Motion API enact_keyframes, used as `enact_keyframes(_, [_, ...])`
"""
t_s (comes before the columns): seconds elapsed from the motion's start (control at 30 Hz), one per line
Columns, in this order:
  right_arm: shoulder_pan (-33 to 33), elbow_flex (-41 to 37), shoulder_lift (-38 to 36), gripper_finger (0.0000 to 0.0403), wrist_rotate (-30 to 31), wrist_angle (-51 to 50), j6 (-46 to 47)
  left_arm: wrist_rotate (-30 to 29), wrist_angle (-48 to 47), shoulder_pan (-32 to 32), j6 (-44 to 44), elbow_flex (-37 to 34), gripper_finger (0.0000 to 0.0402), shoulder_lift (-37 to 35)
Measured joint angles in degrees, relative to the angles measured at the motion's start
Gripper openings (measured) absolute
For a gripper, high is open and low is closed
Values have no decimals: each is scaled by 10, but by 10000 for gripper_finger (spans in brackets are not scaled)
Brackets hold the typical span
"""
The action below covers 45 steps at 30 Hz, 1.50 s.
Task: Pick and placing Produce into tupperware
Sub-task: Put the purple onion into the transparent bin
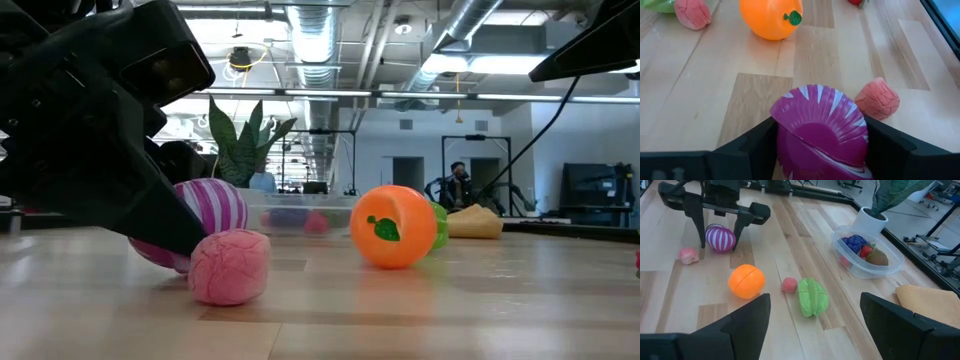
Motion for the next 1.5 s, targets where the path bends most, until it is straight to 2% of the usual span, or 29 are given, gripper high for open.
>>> enact_keyframes(0.43, [0,0,0,331,0,0,0,4,22,3,39,1,231,-13])
enact_keyframes(0.57, [0,0,0,331,0,0,0,-3,-5,11,64,1,231,-43])
enact_keyframes(0.83, [0,0,0,330,0,0,0,-58,-70,49,160,1,231,-120])
enact_keyframes(0.97, [0,0,0,330,0,0,0,-78,-82,85,227,1,231,-151])
enact_keyframes(1.23, [0,0,0,330,-2,0,0,-71,-82,192,331,1,231,-186])
enact_keyframes(1.5, [0,0,0,330,-2,0,0,40,-80,329,351,1,231,-186])
